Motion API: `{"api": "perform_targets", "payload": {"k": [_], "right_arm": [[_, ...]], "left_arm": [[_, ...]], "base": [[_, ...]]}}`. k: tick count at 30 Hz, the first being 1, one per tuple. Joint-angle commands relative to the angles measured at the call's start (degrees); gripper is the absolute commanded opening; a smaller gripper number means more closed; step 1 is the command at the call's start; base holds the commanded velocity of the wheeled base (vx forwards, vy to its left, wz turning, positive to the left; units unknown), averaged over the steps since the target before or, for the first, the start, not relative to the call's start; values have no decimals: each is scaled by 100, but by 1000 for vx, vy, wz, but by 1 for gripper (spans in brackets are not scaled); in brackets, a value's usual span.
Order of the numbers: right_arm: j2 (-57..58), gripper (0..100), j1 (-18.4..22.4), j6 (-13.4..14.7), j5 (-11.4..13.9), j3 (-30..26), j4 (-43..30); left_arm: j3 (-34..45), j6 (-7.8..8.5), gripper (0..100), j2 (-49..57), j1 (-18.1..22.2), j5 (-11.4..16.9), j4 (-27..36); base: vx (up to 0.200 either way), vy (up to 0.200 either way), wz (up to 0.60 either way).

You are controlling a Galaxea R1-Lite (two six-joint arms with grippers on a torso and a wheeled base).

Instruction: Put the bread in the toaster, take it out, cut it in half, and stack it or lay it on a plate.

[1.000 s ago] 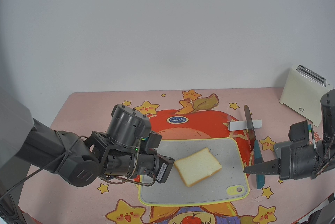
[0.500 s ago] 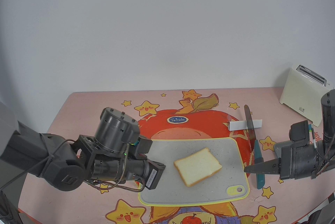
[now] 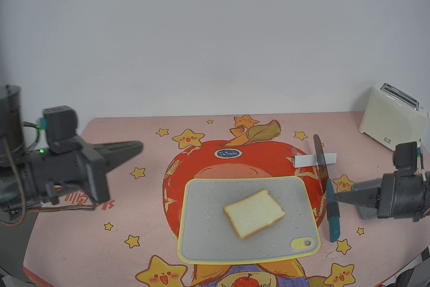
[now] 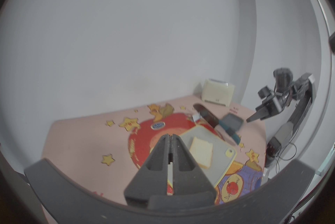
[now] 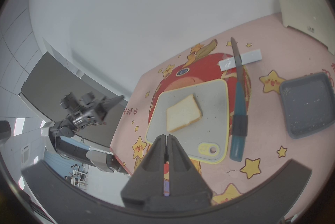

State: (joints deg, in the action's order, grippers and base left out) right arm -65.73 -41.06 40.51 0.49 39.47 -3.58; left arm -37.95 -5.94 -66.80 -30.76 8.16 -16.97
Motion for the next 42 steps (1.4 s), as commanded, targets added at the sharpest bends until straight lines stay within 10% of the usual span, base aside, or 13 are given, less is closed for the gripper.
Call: {"api": "perform_targets", "payload": {"k": [1, 10, 17, 21, 32, 38, 42], "right_arm": [[438, 0, 160, -254, -348, -89, -46], [676, 0, 388, -254, -295, -265, 42], [579, 0, 397, -272, -189, -273, 33], [623, 0, 388, -263, 312, -405, 24], [157, 0, 414, -316, 320, 104, -55], [-476, 0, 537, -491, -93, 746, -292], [-1073, 0, 520, -755, -884, 1309, -793]], "left_arm": [[402, -22, 0, 1117, 246, 55, -70], [728, 84, 0, 1135, 483, 257, -52], [930, 822, 0, 994, 887, 283, -114], [938, 822, 0, 968, 896, 283, -166], [921, 822, 0, 976, 914, 283, -360], [912, 840, 0, 968, 922, 283, -360], [877, 813, 0, 976, 905, 318, -351]], "base": [[0, 0, 0], [0, 0, 0], [0, 0, 0], [-200, 0, 0], [-145, 0, 0], [0, 0, 0], [0, 50, 0]]}}
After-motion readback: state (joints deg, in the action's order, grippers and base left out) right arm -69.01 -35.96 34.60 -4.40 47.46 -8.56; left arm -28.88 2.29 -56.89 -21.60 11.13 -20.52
